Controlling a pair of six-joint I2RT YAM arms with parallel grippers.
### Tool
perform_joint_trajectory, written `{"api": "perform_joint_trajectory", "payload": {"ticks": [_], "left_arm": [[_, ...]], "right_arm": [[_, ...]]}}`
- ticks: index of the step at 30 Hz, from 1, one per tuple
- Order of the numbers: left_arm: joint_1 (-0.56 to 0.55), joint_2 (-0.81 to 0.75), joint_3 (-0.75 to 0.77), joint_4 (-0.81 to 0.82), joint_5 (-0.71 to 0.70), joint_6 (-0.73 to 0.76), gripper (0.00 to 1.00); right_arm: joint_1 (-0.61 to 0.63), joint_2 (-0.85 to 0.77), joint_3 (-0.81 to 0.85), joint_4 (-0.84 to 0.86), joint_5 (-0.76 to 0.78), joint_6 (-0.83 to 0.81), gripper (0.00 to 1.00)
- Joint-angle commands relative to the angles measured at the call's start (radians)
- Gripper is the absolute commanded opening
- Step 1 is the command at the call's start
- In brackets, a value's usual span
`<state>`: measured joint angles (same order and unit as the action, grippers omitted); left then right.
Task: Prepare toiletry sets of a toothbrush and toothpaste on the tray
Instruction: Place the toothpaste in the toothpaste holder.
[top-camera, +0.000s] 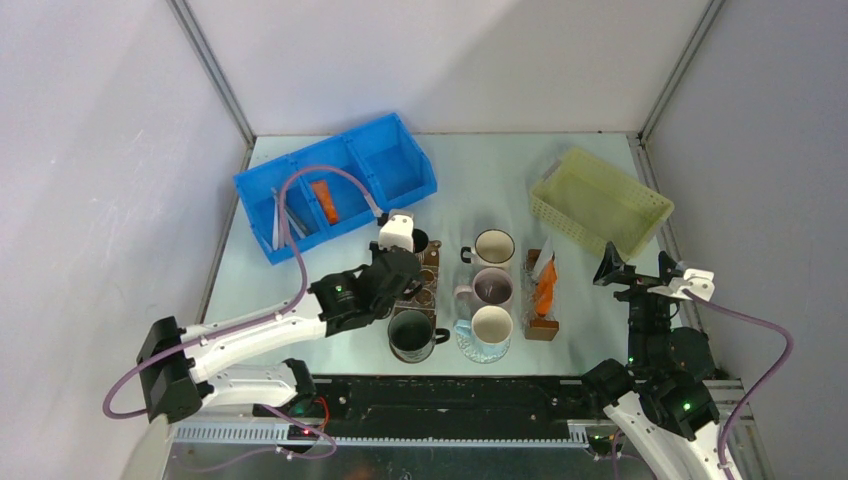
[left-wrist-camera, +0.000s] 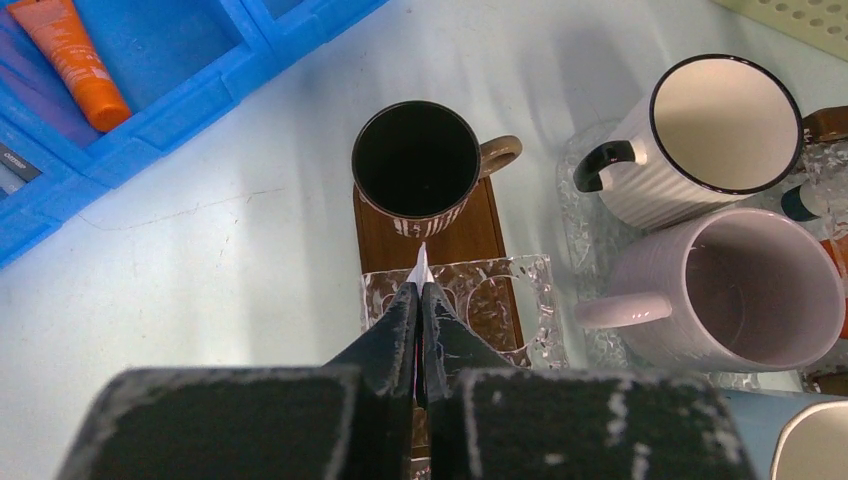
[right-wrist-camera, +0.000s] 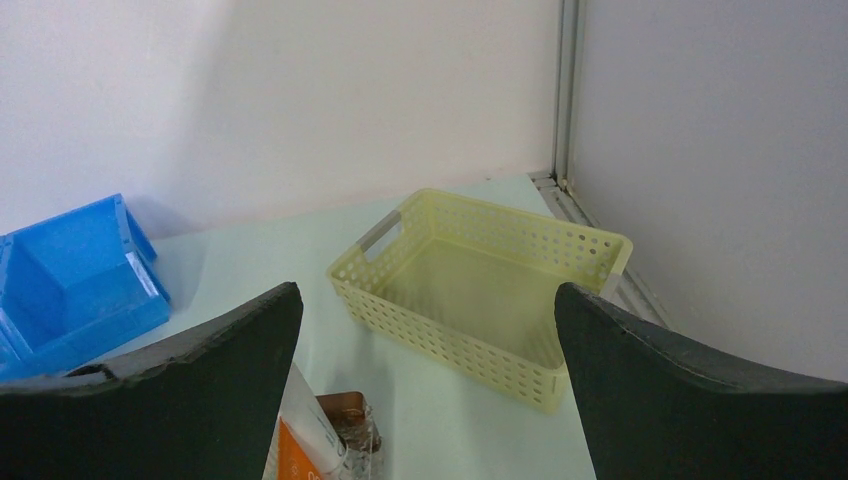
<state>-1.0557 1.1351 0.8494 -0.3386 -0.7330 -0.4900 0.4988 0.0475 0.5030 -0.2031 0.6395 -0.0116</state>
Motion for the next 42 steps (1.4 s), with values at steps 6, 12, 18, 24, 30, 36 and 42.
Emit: {"api": "perform_joint_trajectory", "payload": {"ticks": [6,12,18,24,30,36,42], "left_arm": [[-0.012,0.011,-0.010,0.051,-0.061,-0.026,0.09],[-0.013,0.011,-0.018,0.056,-0.060,-0.035,0.13],[-0.014,-0.010,-0.019,0.050,-0.072,-0.040,0.32],[-0.014,-0.033,-0.006,0.044,-0.075,-0.042,0.47],[-0.013,-0.064,0.052,0.012,-0.093,-0.031,0.77],[0.056,-0.076,0.165,-0.096,-0.085,-0.057,0.99],[0.250,-0.049,0.260,-0.192,-0.031,-0.091,1.00]], "right_arm": [[-0.002,-0.016,-0.001,0.028,-0.009,-0.008,0.99],[-0.002,-0.019,-0.001,0.027,-0.009,-0.008,0.99],[-0.003,-0.021,-0.001,0.027,-0.012,-0.007,1.00],[-0.002,-0.023,0.000,0.025,-0.014,-0.007,0.99],[-0.002,-0.026,-0.001,0.025,-0.013,-0.007,0.99],[-0.002,-0.025,0.000,0.025,-0.011,-0.006,0.99],[-0.002,-0.024,-0.001,0.022,-0.011,-0.003,1.00]]}}
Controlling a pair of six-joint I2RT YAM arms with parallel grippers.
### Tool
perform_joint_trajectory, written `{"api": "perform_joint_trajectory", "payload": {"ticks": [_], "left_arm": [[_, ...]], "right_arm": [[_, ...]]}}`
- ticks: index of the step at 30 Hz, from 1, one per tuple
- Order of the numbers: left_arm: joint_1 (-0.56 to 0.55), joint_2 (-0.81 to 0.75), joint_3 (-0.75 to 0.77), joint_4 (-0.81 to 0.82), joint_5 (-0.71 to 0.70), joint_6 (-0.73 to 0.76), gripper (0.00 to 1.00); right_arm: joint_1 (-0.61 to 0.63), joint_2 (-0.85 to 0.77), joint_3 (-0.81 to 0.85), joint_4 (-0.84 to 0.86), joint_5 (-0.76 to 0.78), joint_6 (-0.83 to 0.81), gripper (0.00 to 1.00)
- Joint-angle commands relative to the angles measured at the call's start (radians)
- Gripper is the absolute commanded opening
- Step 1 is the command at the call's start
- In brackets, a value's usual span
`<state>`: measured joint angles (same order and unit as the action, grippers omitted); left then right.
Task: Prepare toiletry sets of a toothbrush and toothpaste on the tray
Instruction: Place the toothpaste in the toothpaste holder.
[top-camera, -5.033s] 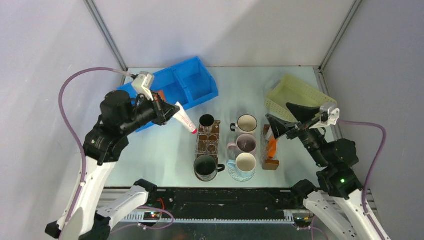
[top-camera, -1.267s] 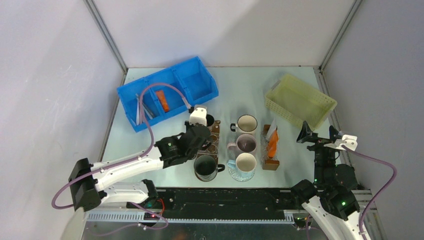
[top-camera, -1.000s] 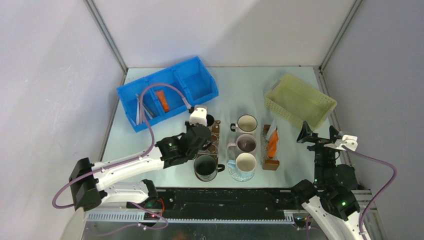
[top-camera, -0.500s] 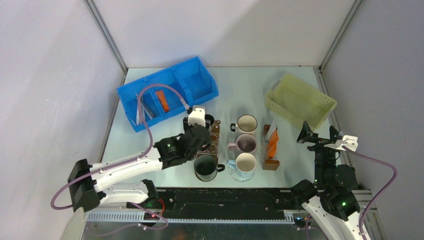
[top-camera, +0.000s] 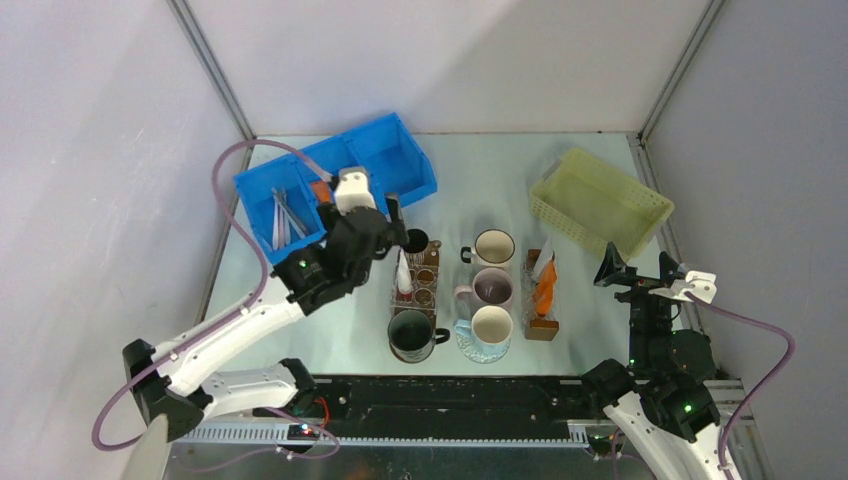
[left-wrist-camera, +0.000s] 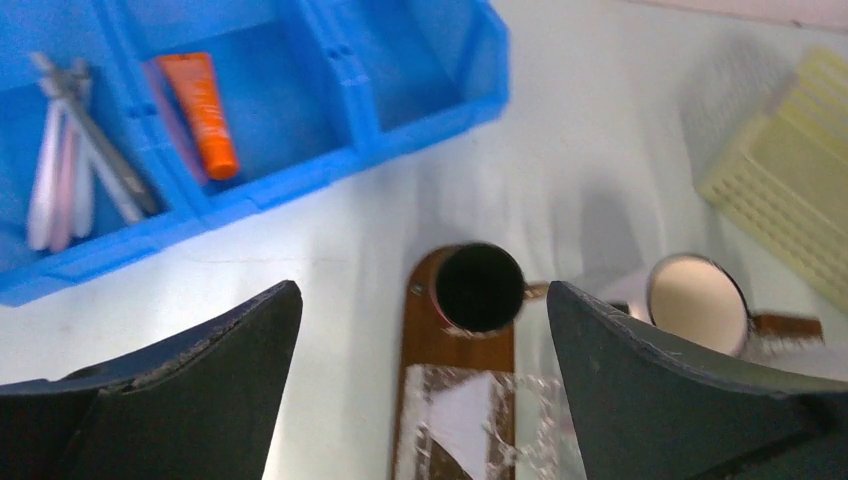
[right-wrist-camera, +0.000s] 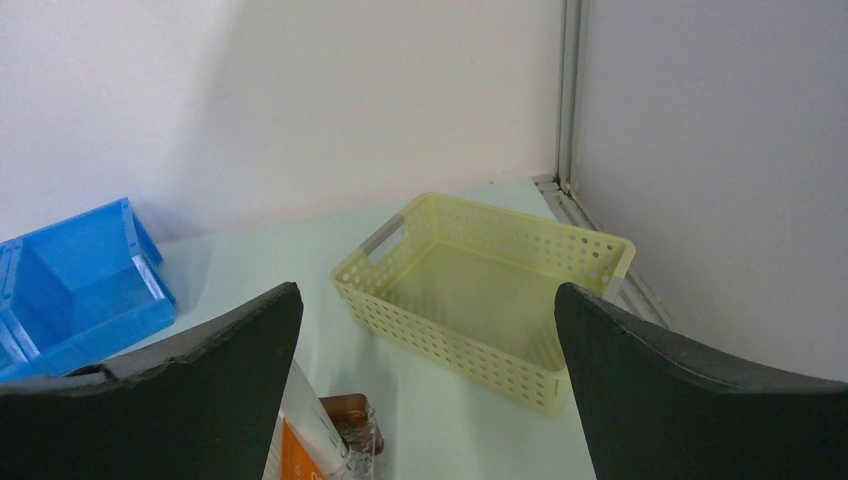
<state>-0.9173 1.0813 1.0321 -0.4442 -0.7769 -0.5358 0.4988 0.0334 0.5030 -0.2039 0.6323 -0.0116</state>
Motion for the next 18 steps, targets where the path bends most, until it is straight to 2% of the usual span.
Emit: {"api": "perform_joint_trajectory", "payload": {"ticks": [1,8,18], "left_arm": [[0.135,0.026,0.088,-0.096,0.022,-0.043,1.00],[0.343,0.217,0.255,-0.140,0.098,-0.005,1.00],[0.523,0.638,0.494,-0.150,0.208,-0.004,0.98]], "right_arm": [[-0.003,-0.008,-0.001,0.023,-0.005,-0.002,1.00],[-0.002,0.000,-0.004,0.025,-0.006,-0.001,0.99],[-0.004,-0.008,-0.009,0.021,0.012,-0.013,1.00]]}}
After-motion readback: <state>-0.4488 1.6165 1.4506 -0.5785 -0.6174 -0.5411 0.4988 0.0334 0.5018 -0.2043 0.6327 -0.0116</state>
